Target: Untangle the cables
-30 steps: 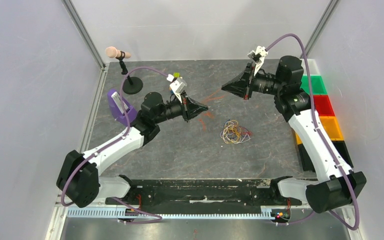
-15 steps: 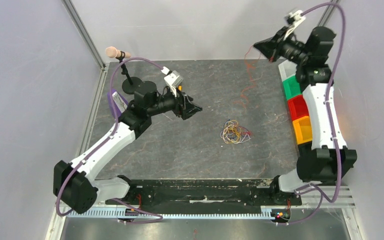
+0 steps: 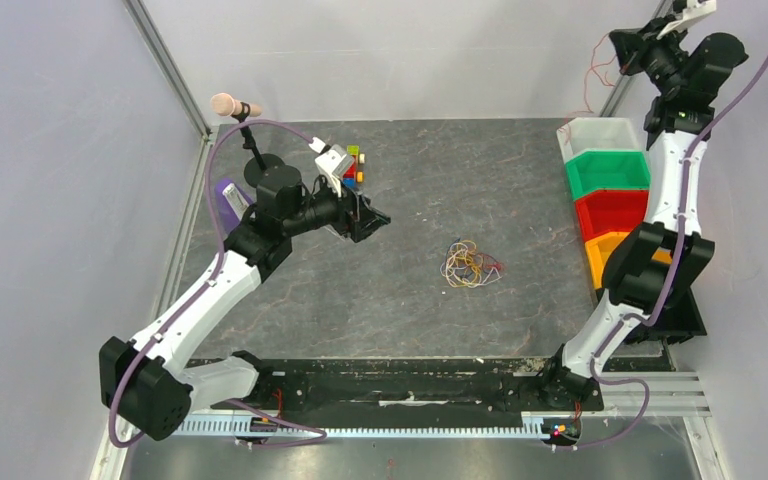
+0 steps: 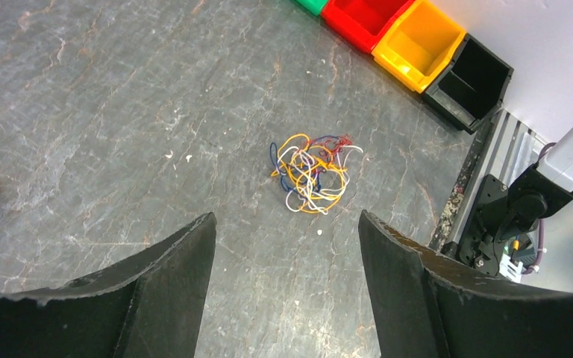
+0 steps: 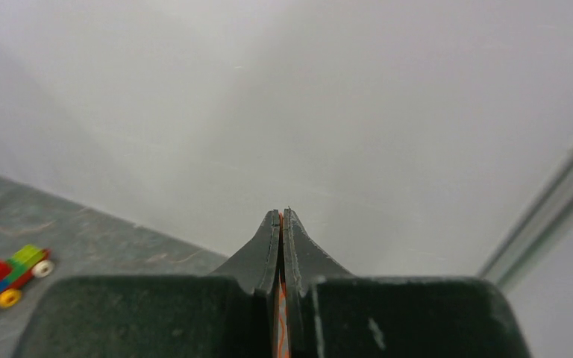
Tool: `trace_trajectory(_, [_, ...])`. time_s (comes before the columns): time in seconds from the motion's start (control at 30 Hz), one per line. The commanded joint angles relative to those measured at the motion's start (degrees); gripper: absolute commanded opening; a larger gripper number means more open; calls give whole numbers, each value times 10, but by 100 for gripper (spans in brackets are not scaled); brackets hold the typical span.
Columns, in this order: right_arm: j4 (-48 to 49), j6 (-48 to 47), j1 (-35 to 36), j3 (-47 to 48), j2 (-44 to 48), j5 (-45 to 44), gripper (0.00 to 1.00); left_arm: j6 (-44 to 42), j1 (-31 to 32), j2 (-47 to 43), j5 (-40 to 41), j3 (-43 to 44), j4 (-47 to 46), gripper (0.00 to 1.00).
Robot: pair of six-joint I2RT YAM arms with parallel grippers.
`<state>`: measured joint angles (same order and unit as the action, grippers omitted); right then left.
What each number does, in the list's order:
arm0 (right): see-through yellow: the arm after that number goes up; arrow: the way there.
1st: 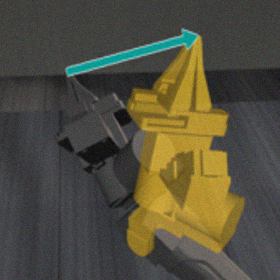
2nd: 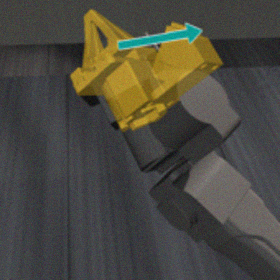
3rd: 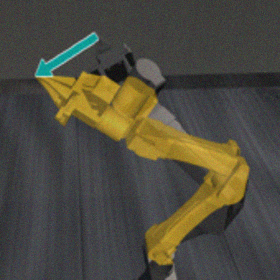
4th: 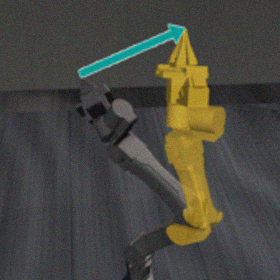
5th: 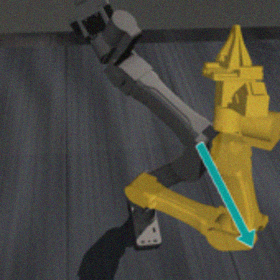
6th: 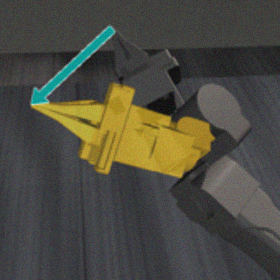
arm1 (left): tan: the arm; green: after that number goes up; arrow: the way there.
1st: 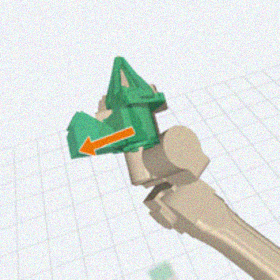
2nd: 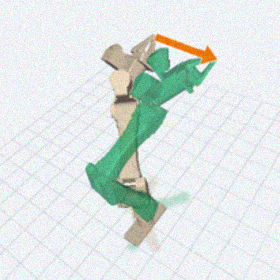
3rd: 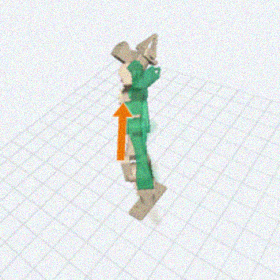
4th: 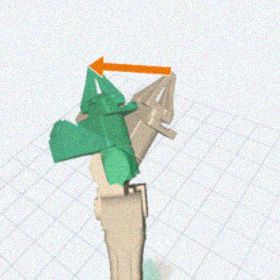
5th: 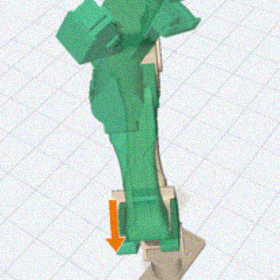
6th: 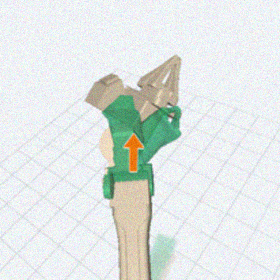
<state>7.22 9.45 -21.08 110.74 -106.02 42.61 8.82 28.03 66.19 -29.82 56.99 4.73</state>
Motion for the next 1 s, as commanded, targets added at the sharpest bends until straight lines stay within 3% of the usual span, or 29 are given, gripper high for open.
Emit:
trace_trajectory(0.0, [88, -16, -18, 64, -48, -68, 0, -1, -10, -4, 12, -15, -3, 77])
trace_trajectory(0.2, [115, -79, -35, 59, -88, -113, 0, 1, -29, -4, 8, -28, -5, 77])
trace_trajectory(0.53, [186, -77, -40, 76, -130, -170, 0, 11, -50, 10, -5, -33, -4, 77])
trace_trajectory(0.97, [168, -167, -42, 31, -168, -167, 0, 23, -57, 21, -7, -35, -8, 77])
